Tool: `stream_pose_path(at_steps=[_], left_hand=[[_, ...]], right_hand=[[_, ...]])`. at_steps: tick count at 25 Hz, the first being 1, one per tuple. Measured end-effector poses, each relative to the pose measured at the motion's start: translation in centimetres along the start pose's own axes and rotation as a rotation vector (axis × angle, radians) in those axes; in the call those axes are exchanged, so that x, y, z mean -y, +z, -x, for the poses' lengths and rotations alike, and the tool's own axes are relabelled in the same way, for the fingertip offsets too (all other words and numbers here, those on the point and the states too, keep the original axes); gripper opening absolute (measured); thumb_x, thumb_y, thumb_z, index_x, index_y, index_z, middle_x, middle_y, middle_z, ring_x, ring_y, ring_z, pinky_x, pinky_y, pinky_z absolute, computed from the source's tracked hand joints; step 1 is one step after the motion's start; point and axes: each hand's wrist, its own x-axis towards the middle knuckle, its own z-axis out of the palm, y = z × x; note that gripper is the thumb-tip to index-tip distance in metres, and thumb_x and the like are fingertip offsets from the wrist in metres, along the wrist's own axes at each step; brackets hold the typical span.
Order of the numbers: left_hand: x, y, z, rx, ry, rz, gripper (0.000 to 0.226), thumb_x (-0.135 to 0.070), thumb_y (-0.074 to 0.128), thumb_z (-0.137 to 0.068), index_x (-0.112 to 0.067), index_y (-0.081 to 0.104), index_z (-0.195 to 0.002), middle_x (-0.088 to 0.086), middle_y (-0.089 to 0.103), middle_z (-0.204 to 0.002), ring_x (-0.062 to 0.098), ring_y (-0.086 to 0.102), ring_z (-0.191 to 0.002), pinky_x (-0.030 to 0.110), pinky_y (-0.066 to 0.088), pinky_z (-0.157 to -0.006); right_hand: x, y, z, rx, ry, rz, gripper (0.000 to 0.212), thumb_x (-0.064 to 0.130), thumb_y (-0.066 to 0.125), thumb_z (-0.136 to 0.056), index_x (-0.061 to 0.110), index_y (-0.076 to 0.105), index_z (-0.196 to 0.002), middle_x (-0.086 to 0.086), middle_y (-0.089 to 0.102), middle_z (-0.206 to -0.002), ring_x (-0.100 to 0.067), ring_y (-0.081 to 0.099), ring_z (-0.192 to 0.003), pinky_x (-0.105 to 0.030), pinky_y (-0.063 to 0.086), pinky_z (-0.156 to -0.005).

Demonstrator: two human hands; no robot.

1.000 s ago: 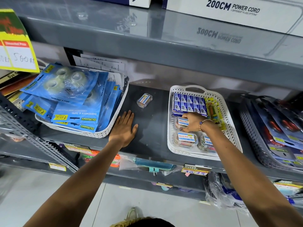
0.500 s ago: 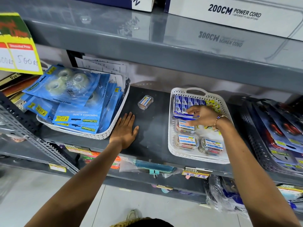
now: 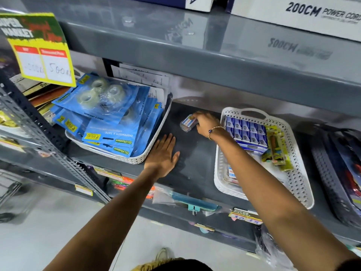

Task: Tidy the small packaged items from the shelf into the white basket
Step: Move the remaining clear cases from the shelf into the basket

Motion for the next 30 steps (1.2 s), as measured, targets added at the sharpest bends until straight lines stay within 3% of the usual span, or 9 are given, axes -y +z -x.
stream_pose_path(at_steps=[3, 5, 10, 15, 20, 23, 26, 28, 30], left_hand=[[0.0, 0.1, -0.2, 0.019, -0.011, -0.01, 0.065, -0.046, 0.018, -0.099, -0.013, 0.0, -0.152, 0.002, -0.003, -0.162, 0.016, -0.006, -0.149, 0.032, -0.005, -0.12], [0.1, 0.1, -0.3, 0.017, -0.012, -0.001, 0.065, -0.046, 0.018, -0.099, -0.013, 0.0, -0.152, 0.002, -0.003, -0.162, 0.016, -0.006, -0.149, 0.032, -0.004, -0.12], [0.0, 0.3, -0.3, 0.016, -0.013, -0.005, 0.066, -0.046, 0.019, -0.099, -0.014, -0.002, -0.152, 0.002, -0.003, -0.162, 0.017, -0.004, -0.149, 0.033, -0.003, -0.121], [0.1, 0.4, -0.3, 0.017, 0.007, -0.01, 0.065, -0.047, 0.018, -0.099, -0.015, -0.002, -0.152, 0.002, -0.003, -0.162, 0.017, -0.006, -0.149, 0.033, -0.005, -0.12], [0.2, 0.5, -0.1, 0.0, 0.02, -0.026, 0.064, -0.045, 0.019, -0.1, -0.011, 0.002, -0.152, 0.004, 0.0, -0.162, 0.019, -0.003, -0.149, 0.034, -0.003, -0.12], [0.2, 0.6, -0.1, 0.004, 0.023, -0.006, 0.063, -0.043, 0.02, -0.1, -0.011, 0.004, -0.152, 0.005, 0.0, -0.162, 0.019, -0.002, -0.149, 0.034, -0.002, -0.121], [0.1, 0.7, -0.3, 0.025, 0.024, -0.006, 0.063, -0.044, 0.019, -0.1, -0.012, 0.003, -0.152, 0.004, -0.002, -0.162, 0.019, -0.004, -0.149, 0.035, -0.001, -0.121], [0.2, 0.8, -0.4, 0.027, 0.016, -0.006, 0.063, -0.044, 0.018, -0.1, -0.012, 0.002, -0.152, 0.003, -0.003, -0.162, 0.018, -0.004, -0.149, 0.035, 0.0, -0.121], [0.3, 0.9, -0.4, 0.023, 0.011, 0.005, 0.063, -0.044, 0.017, -0.1, -0.013, 0.002, -0.152, 0.003, -0.002, -0.162, 0.018, -0.003, -0.149, 0.035, 0.0, -0.121]], right_hand=[[0.4, 1.8, -2.4, 0.166, -0.083, 0.209, 0.075, 0.002, 0.058, -0.081, 0.022, 0.029, -0.147, 0.002, 0.024, -0.158, -0.026, 0.028, -0.142, -0.044, 0.031, -0.114], [0.4, 2.8, -3.0, 0.236, -0.091, 0.283, 0.081, 0.003, 0.057, -0.083, 0.023, 0.017, -0.151, 0.005, 0.012, -0.161, -0.022, 0.015, -0.147, -0.048, 0.024, -0.115], [0.2, 3.1, -2.2, 0.148, -0.102, 0.398, 0.057, 0.016, 0.066, -0.08, 0.017, 0.046, -0.133, -0.006, 0.048, -0.138, -0.029, 0.044, -0.128, -0.044, 0.029, -0.11], [1.1, -1.3, 1.9, 0.01, -0.015, 0.037, 0.059, 0.028, 0.075, -0.071, 0.02, 0.056, -0.126, -0.007, 0.057, -0.13, -0.031, 0.055, -0.118, -0.04, 0.043, -0.101], [-2.6, -8.3, 9.3, -0.142, 0.086, -0.212, 0.053, 0.022, 0.081, -0.069, 0.006, 0.063, -0.116, -0.014, 0.066, -0.119, -0.03, 0.062, -0.109, -0.037, 0.048, -0.095], [-8.1, -10.5, 13.6, -0.089, 0.267, -0.163, 0.05, 0.014, 0.084, -0.065, 0.004, 0.066, -0.111, -0.012, 0.064, -0.123, -0.029, 0.06, -0.113, -0.037, 0.046, -0.1], [-12.3, -10.0, 16.3, 0.016, 0.466, -0.129, 0.051, 0.014, 0.089, -0.054, 0.01, 0.068, -0.101, -0.01, 0.07, -0.107, -0.03, 0.065, -0.101, -0.04, 0.052, -0.09], [-13.2, -8.9, 17.2, 0.085, 0.513, -0.028, 0.05, 0.02, 0.09, -0.052, 0.014, 0.069, -0.097, -0.005, 0.069, -0.103, -0.025, 0.064, -0.093, -0.035, 0.054, -0.083], [-13.4, -7.6, 17.6, 0.133, 0.534, 0.028, 0.054, 0.024, 0.09, -0.052, 0.016, 0.069, -0.1, -0.003, 0.066, -0.108, -0.023, 0.061, -0.097, -0.034, 0.053, -0.087]])
